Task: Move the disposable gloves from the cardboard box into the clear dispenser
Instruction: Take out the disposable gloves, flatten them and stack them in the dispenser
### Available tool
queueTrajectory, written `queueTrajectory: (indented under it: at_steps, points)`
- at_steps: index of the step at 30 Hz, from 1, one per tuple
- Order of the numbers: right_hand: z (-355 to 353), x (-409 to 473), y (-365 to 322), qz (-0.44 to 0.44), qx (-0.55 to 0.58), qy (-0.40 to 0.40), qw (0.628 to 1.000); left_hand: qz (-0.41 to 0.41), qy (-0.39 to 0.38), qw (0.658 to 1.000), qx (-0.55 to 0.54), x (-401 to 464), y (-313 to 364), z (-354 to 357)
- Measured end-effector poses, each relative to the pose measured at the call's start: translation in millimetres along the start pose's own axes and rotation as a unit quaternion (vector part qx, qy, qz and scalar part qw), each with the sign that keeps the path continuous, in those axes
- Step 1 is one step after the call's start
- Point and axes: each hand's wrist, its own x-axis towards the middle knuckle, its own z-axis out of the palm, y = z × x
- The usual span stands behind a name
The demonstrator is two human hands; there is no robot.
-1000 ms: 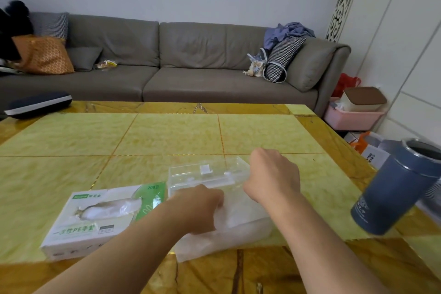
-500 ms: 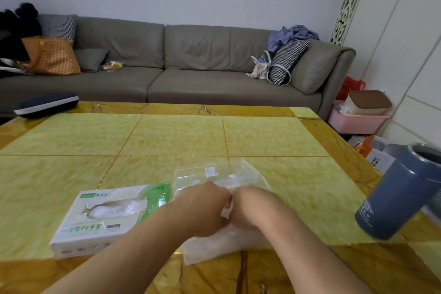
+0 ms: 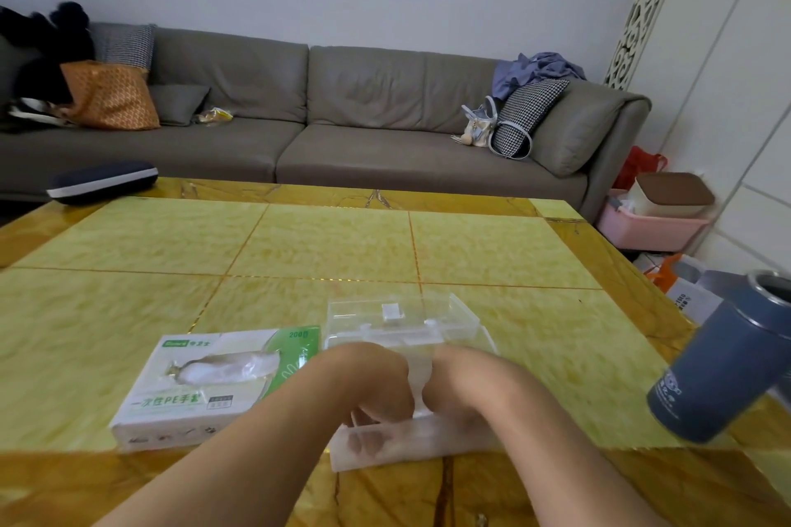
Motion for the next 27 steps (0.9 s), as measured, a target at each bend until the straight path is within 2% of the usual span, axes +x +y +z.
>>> queueTrajectory:
  at_steps: [2,7,10,12,14,17,19,23,27]
  points:
    - [3,-1,1,0.0,0.009,0.021,1.0,0.003,0.03,0.999,0.022,4,0,2]
    - [9,-8,2,0.008,-0.002,0.114,0.993,0.0,0.161,0.986,0.049,0,-2,14]
    - [9,-8,-2,0.011,-0.004,0.152,0.988,0.021,0.236,0.971,0.028,-17,-5,17]
    - [10,-6,-5,-0.002,0.004,0.165,0.986,0.056,0.271,0.961,-0.027,-24,-5,19]
    - [11,-4,-5,-0.029,0.024,0.163,0.986,0.092,0.266,0.953,-0.112,-25,-4,21]
    - [13,-2,-6,-0.02,0.045,0.101,0.994,0.089,0.251,0.947,-0.178,-22,-8,22]
    - [15,2,-6,-0.006,0.038,0.065,0.997,0.058,0.24,0.955,-0.163,-19,-10,24]
    - [17,8,-5,0.005,0.03,0.064,0.998,0.002,0.235,0.965,-0.115,-19,-4,24]
    - [21,9,-6,0.006,0.018,0.094,0.995,0.02,0.256,0.959,-0.122,-21,-6,26]
